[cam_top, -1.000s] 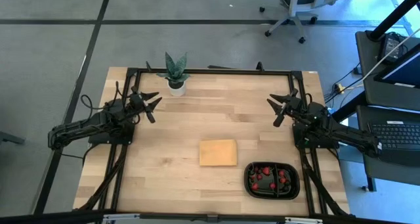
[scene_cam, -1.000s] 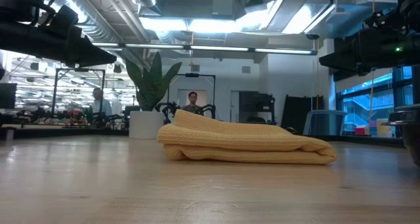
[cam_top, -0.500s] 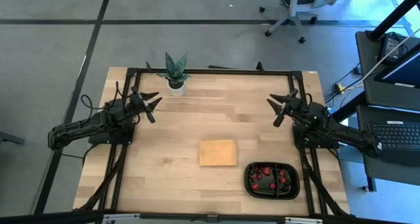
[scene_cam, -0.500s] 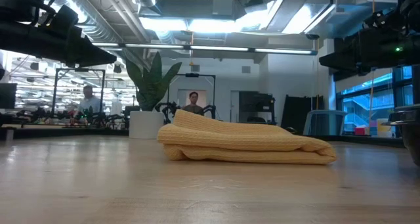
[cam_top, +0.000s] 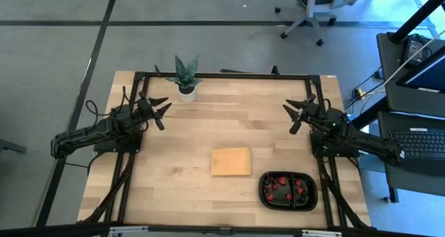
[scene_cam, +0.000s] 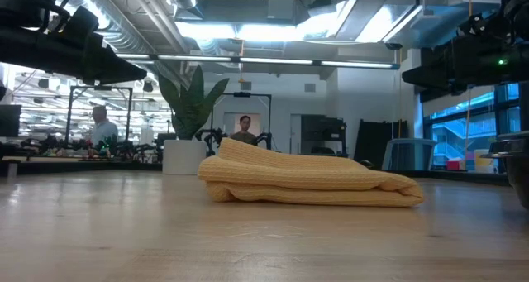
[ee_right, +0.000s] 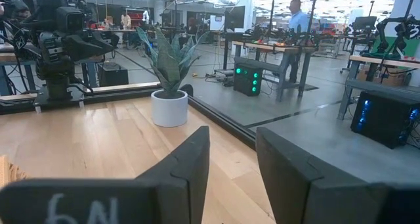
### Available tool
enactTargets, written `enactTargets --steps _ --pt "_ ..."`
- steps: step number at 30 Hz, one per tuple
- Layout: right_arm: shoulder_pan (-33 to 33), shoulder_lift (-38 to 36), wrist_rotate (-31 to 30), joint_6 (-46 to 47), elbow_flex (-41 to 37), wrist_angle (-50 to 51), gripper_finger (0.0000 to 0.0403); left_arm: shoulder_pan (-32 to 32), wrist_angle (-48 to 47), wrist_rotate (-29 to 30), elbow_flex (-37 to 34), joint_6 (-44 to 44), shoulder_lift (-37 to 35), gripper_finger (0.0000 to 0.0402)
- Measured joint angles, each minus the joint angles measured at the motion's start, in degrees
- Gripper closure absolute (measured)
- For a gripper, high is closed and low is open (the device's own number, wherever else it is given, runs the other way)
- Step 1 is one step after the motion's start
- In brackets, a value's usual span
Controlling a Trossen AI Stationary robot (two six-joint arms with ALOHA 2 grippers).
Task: Pick and placing Produce into tupperware
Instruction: Return to Home Position
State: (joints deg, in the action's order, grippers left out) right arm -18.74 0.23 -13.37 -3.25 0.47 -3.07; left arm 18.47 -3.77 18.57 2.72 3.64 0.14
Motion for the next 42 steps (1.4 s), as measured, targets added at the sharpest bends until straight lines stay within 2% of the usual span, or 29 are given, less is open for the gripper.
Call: enactTargets --steps 42 --pt "0.02 0.00 0.00 -0.02 0.01 0.00 0.0276 -0.01 0.00 0.00 0.00 0.00 0.00 0.0276"
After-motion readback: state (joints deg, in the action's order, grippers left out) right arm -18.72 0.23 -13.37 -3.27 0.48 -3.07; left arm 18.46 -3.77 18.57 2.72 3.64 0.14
